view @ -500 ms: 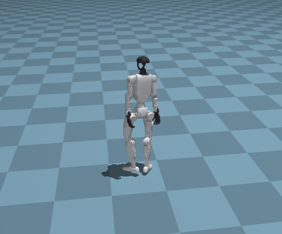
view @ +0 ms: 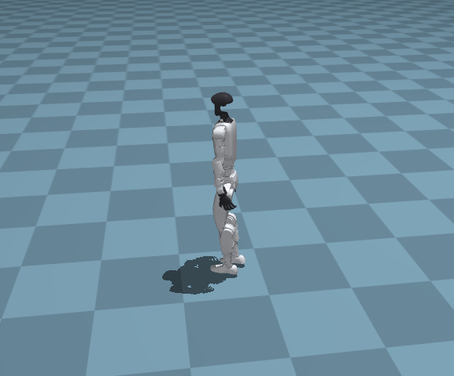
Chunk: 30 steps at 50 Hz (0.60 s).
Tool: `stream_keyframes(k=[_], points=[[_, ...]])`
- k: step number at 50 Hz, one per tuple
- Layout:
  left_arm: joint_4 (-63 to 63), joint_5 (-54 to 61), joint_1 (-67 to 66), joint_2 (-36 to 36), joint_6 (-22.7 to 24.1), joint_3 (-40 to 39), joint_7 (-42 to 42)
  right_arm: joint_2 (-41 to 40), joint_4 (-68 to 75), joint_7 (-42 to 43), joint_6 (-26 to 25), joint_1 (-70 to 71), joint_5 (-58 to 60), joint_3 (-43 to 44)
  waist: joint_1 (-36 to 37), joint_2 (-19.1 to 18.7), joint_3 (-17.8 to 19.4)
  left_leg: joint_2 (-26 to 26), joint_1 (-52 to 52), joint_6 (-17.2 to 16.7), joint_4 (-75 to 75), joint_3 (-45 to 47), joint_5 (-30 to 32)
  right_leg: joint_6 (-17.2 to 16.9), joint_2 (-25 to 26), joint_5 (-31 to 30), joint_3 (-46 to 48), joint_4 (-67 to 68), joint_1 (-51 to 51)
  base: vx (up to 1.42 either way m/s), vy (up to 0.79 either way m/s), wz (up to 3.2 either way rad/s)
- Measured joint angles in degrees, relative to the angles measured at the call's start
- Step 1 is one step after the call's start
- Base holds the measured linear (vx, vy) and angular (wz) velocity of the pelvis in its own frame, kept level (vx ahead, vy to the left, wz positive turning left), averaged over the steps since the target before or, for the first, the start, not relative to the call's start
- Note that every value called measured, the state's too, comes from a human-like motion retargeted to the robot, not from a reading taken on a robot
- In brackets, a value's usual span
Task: In place motions
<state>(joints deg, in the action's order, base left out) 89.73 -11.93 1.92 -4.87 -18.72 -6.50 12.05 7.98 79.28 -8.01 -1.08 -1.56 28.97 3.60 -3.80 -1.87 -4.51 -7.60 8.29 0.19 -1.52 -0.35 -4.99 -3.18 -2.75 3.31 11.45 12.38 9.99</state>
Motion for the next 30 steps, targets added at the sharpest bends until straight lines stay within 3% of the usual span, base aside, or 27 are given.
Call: stream_keyframes(k=[1,2,3,5,7,13,17,21,26,27,30], points=[[-0.4,-0.1,-0.2,-0.2,0.1,-0.6,0.4,0.0,-0.1,-0.1,0.1,0.0,1.8,-0.7,0.1,0.4,0.2,-0.2,-0.8,-0.4,0.4,-0.6,0.1,3.9,0.5,-0.8,2.1,-2.3,-0.1,0.11,-0.02,1.08],[-0.8,-0.2,-0.4,-0.4,0.2,-1.1,0.9,0.0,-0.2,-0.2,0.1,0.2,3.6,-1.3,0.9,1.0,0.3,-0.5,-1.4,-0.7,0.8,-0.6,0.1,5.6,0.4,-1.2,2.7,-3.5,-0.1,0.12,-0.03,0.18],[-1.1,-0.1,-0.6,-0.6,0.4,-1.6,1.3,0.1,-0.3,-0.4,0.0,0.7,5.6,-1.9,2.8,2.2,0.1,-0.9,-1.5,-0.8,1.1,0.8,0.0,2.5,-0.9,-0.8,0.5,-2.5,-0.2,0.10,-0.04,-0.27],[-1.2,-0.1,-1.2,-0.6,1.1,-2.0,1.1,0.4,-0.5,-0.7,-0.3,1.2,8.6,-2.3,5.1,2.6,-0.1,-0.7,-1.4,-1.0,1.1,1.3,-0.3,3.0,-2.4,0.0,11.6,-2.9,-1.5,0.06,-0.05,-0.20],[-0.4,0.7,-1.5,-0.4,1.7,-2.1,-0.2,0.9,-1.5,-0.8,-0.2,1.9,10.7,-2.4,5.4,2.9,0.7,-0.8,-1.7,-1.1,0.6,0.7,-0.9,2.2,-0.9,-0.2,5.1,-2.7,-1.0,0.04,-0.07,0.08],[3.4,0.0,-3.8,-1.1,1.3,-2.5,-0.5,0.9,-1.9,1.0,0.1,1.7,8.9,-1.4,2.1,3.3,-0.6,-0.5,0.2,-1.0,-5.4,0.7,-4.5,0.7,-1.8,-0.4,5.9,-4.0,-1.4,0.15,-0.10,0.00],[3.8,0.8,-3.8,-1.1,1.2,-2.4,-1.5,0.9,-0.4,-0.6,0.1,1.4,4.7,1.1,2.0,5.2,-0.7,-0.3,4.1,-2.7,-14.5,5.2,-2.7,-1.1,-3.5,-1.6,3.6,-3.9,0.0,0.11,-0.09,-0.62],[2.8,1.8,-3.3,0.1,1.5,-3.3,-1.6,1.8,1.1,-0.1,-0.7,1.0,2.9,2.6,3.6,7.5,-0.5,-4.2,7.1,-0.9,-20.5,-1.7,-4.5,-3.0,-5.5,-4.2,-2.0,-3.9,2.6,0.08,0.04,-1.55],[-0.2,1.1,-2.9,2.0,3.8,-2.1,-2.5,3.6,1.2,1.5,-1.4,2.5,2.7,3.4,9.4,8.5,2.8,-10.9,2.9,1.9,-15.0,-26.0,-3.3,-3.1,-2.6,-10.4,-15.9,-5.5,6.4,-0.03,0.18,-3.16],[-1.1,0.7,-2.9,2.3,4.5,-1.7,-2.7,3.9,0.7,1.4,-1.2,3.2,2.7,3.2,9.8,8.5,3.7,-11.0,2.0,2.5,-13.6,-27.1,-4.2,-3.0,-1.5,-11.9,-19.2,-6.0,7.3,-0.12,0.20,-3.39],[-3.9,0.3,-2.9,2.4,6.3,-0.9,-3.4,4.2,-2.6,0.0,-0.8,6.1,2.2,1.1,4.2,7.3,5.8,-5.6,0.6,8.0,-8.9,-9.1,-7.4,-1.4,1.0,-13.4,-22.1,-6.9,10.0,-0.18,0.13,-2.37]])
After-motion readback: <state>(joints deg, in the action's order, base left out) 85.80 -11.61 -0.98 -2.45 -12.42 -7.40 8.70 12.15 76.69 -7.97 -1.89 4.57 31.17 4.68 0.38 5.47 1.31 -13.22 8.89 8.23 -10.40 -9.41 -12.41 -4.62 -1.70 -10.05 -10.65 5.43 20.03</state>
